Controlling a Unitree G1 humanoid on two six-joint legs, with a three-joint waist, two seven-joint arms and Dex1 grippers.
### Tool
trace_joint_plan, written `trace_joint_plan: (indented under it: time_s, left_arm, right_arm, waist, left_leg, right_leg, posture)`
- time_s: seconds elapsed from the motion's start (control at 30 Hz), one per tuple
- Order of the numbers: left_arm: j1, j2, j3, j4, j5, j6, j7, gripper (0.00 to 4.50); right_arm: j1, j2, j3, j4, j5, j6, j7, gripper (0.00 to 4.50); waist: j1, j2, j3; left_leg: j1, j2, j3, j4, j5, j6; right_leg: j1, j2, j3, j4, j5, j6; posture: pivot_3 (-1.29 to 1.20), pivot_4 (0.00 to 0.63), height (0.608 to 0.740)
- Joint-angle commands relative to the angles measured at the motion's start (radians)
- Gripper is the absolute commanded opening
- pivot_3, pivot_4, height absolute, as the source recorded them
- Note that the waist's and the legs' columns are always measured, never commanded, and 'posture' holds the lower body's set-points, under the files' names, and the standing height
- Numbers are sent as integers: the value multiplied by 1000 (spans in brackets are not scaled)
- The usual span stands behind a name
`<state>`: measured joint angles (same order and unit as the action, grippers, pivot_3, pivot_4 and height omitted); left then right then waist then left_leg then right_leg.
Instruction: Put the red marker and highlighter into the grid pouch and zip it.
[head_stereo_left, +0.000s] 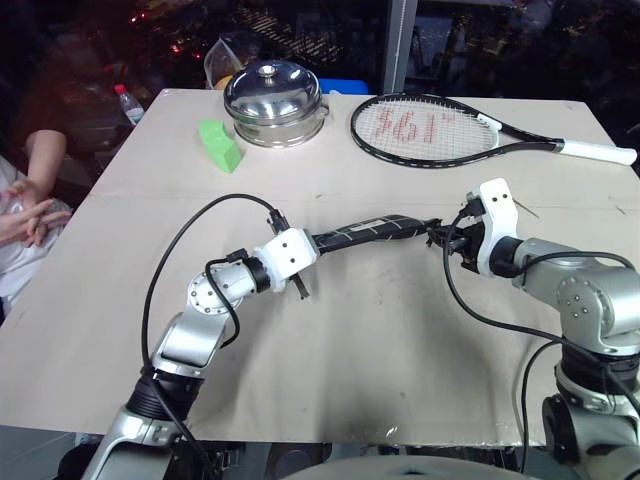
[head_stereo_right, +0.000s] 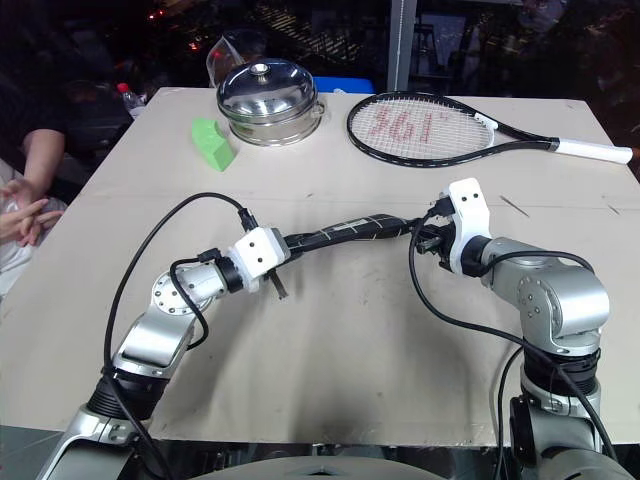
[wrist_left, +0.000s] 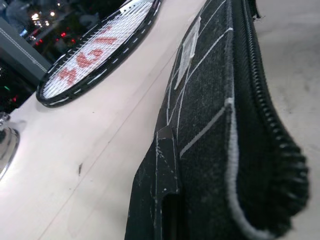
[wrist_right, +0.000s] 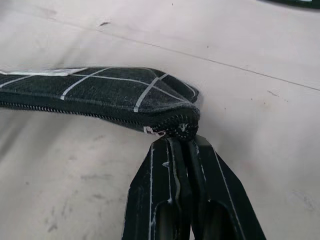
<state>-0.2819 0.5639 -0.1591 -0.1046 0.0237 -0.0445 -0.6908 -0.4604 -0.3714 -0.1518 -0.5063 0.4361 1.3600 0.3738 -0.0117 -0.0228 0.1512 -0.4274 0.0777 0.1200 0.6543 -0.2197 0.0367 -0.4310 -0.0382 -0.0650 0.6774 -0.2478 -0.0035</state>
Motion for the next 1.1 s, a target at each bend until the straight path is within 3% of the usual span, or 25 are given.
trace_joint_plan:
  time_s: [0.03,0.43,0.53,0.57,0.67,0.83,0.87,1.1]
  left_arm:
    - [-27,21,44,74,34,-54,37,0]
    - [-73,26,41,174,77,-113,62,0]
    - [-28,28,55,124,-56,-89,-44,0]
    - [-6,31,69,93,-125,-67,-88,311]
    - [79,67,134,-17,-341,148,-191,1354]
    - [291,213,329,-125,-574,379,-324,3891]
    - [347,231,380,-145,-612,402,-342,4300]
    - [638,243,563,-262,-653,437,-358,4300]
  right_arm:
    - [33,-63,-41,-18,-67,-16,-75,46]
    - [85,-3,-180,-165,54,124,-43,46]
    - [116,-54,-139,-191,76,24,4,46]
    - [143,-76,-128,-205,87,-6,31,614]
    - [283,-181,-92,-253,82,-196,152,1764]
    - [593,-255,-255,-290,116,-537,415,4381]
    - [662,-261,-295,-284,102,-610,457,4500]
    - [951,-234,-402,-228,5,-1010,595,4500]
  waist:
    - [3,0,0]
    - [1,0,0]
    - [-1,0,0]
    - [-3,0,0]
    - [-3,0,0]
    - [-3,0,0]
    - [-3,0,0]
    - [1,0,0]
  left_leg:
    - [-1,0,0,0,0,0]
    - [-2,-1,-2,0,0,0]
    - [-2,-1,-2,0,0,0]
    - [-2,-1,-2,0,0,0]
    - [-2,0,-2,-1,0,0]
    - [-2,2,-4,-2,0,0]
    - [-1,2,-4,-2,0,0]
    - [2,2,-3,-1,-1,-1]
  right_leg:
    - [0,0,0,0,0,0]
    - [0,-1,-1,-1,0,0]
    - [0,-1,-1,-1,0,0]
    - [0,-1,-1,-1,0,0]
    - [0,-1,-1,-2,-1,1]
    - [0,0,-2,-3,-4,5]
    - [0,0,-2,-3,-4,5]
    - [2,-6,-3,-6,-6,2]
  posture:
    - [0,150,740]
    - [0,150,740]
    - [0,150,740]
    - [0,150,740]
    - [0,150,740]
    - [0,150,740]
    - [0,150,740]
    - [0,150,740]
